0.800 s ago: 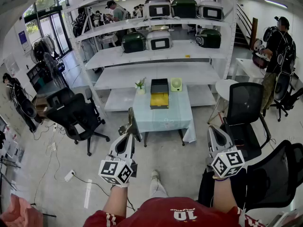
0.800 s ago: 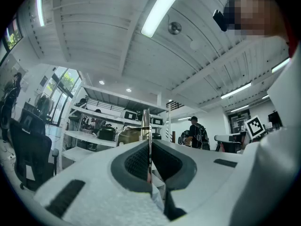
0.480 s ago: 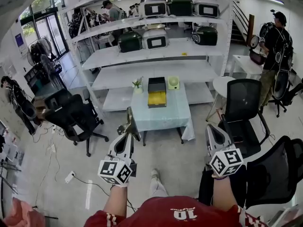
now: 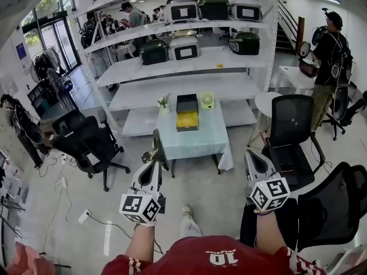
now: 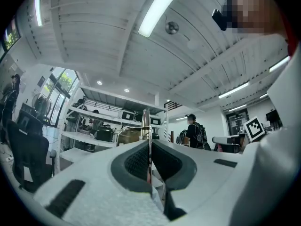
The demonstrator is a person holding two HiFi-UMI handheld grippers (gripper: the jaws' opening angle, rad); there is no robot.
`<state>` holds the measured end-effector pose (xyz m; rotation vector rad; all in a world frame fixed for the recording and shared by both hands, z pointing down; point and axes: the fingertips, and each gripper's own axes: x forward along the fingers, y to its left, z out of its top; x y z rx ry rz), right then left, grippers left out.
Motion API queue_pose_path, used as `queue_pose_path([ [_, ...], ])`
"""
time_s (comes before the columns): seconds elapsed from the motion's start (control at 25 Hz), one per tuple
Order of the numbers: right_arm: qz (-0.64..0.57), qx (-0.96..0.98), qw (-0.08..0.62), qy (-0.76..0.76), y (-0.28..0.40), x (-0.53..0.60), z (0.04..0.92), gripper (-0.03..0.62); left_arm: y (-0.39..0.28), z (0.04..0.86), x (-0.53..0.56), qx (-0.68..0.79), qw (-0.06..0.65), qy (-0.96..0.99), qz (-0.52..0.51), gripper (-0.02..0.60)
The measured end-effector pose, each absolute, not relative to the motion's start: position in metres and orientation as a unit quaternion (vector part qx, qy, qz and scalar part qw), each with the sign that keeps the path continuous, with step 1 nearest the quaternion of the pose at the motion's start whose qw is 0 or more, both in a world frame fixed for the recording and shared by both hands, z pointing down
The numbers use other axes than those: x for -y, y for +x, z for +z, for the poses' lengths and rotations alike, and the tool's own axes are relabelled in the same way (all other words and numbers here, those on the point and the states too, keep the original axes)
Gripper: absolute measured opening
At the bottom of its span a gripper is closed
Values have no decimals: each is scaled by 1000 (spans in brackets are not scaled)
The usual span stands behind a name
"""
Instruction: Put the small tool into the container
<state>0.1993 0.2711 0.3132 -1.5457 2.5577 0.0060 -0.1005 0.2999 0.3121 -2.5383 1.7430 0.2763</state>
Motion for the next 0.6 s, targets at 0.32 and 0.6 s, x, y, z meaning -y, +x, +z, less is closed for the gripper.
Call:
queue_pose_path([
  [0.32,-6,-861,79,-503,202,-276,310,5,-89,308,-297,-551,26,-828,97,6],
  [0.6,-16,-862,85,-499,207,-277,314,5,-86,311,-297,-552,24,-828,93,6],
])
